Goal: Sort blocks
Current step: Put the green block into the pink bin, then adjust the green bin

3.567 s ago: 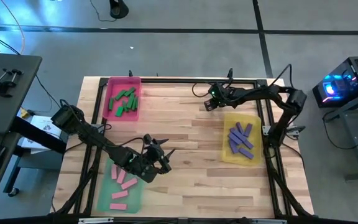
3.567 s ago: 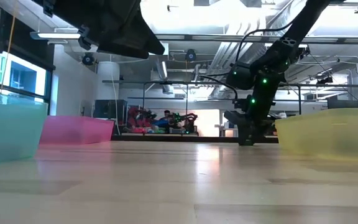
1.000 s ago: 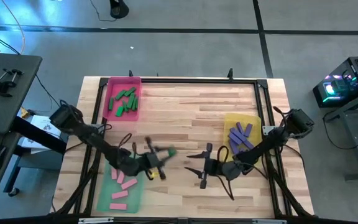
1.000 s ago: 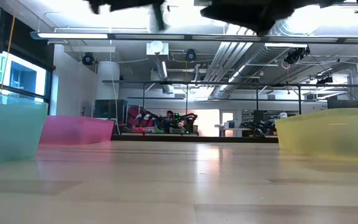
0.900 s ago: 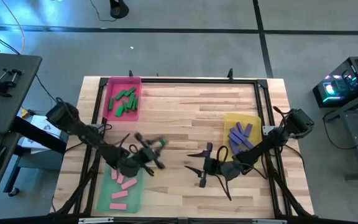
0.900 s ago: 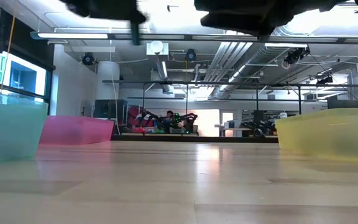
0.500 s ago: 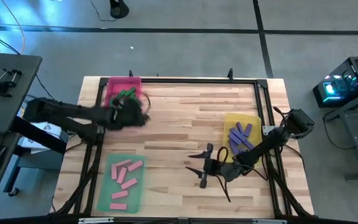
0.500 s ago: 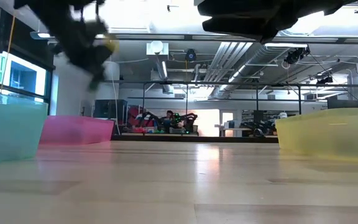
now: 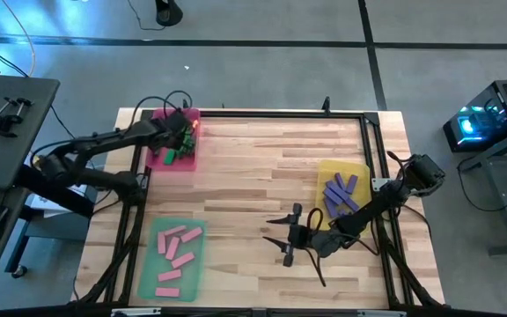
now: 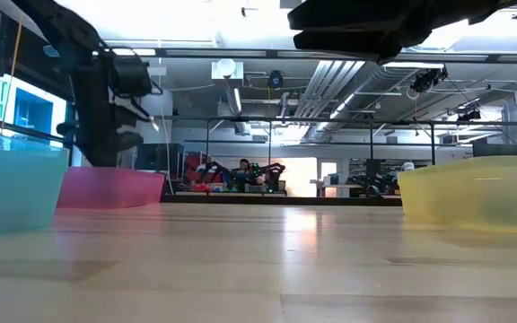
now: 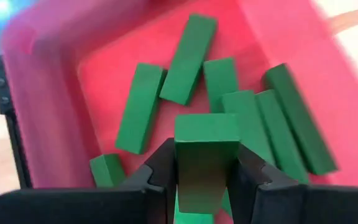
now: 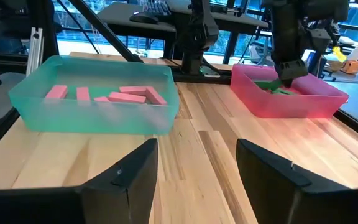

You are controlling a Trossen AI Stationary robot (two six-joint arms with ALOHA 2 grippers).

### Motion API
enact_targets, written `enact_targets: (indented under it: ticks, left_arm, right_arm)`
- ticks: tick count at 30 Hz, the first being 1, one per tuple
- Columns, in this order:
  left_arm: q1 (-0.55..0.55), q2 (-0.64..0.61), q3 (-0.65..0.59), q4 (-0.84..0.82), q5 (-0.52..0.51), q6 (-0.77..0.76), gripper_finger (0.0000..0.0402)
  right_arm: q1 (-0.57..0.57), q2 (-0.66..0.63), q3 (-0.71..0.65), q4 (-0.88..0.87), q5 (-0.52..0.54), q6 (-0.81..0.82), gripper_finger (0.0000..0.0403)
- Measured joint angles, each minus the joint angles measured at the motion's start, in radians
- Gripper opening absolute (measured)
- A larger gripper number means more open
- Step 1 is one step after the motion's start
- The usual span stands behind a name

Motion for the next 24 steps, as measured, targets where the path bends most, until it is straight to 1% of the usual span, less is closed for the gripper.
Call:
enact_targets:
  ticks: [2, 5, 7, 9, 13, 16, 18, 20, 22, 24]
  left_arm:
    - [0.032, 0.033, 0.000, 0.014, 0.012, 0.021, 0.0072]
    - [0.064, 0.082, 0.000, 0.034, 0.002, 0.043, 0.0072]
    - [0.078, 0.111, 0.000, 0.045, 0.001, 0.063, 0.0082]
    - [0.090, 0.128, 0.000, 0.052, 0.000, 0.078, 0.0113]
    - [0.122, 0.126, 0.002, 0.016, 0.018, 0.137, 0.0197]
    - [0.125, 0.090, 0.044, -0.101, 0.042, 0.122, 0.0247]
    - [0.109, 0.049, 0.078, -0.195, 0.040, 0.099, 0.0263]
    - [0.067, -0.012, 0.098, -0.270, 0.037, 0.071, 0.0268]
    - [-0.008, -0.087, 0.106, -0.310, 0.052, 0.031, 0.0267]
    - [-0.117, -0.162, 0.103, -0.338, 0.092, -0.008, 0.0262]
  right_arm:
    - [0.000, 0.000, 0.000, -0.005, 0.000, 0.002, 0.0202]
    - [0.000, 0.000, 0.000, -0.013, 0.000, 0.019, 0.0202]
    - [0.000, 0.000, 0.000, -0.018, 0.000, 0.024, 0.0202]
    - [0.000, 0.000, 0.000, -0.026, 0.000, 0.035, 0.0202]
    - [0.000, 0.000, 0.000, -0.032, 0.000, 0.039, 0.0202]
    - [0.000, 0.000, 0.000, -0.038, 0.000, 0.045, 0.0202]
    - [0.000, 0.000, 0.000, -0.042, 0.000, 0.045, 0.0202]
    - [0.000, 0.000, 0.000, -0.046, 0.000, 0.044, 0.0202]
    - [0.000, 0.000, 0.000, -0.046, 0.000, 0.045, 0.0202]
    - [0.000, 0.000, 0.000, -0.046, 0.000, 0.045, 0.0202]
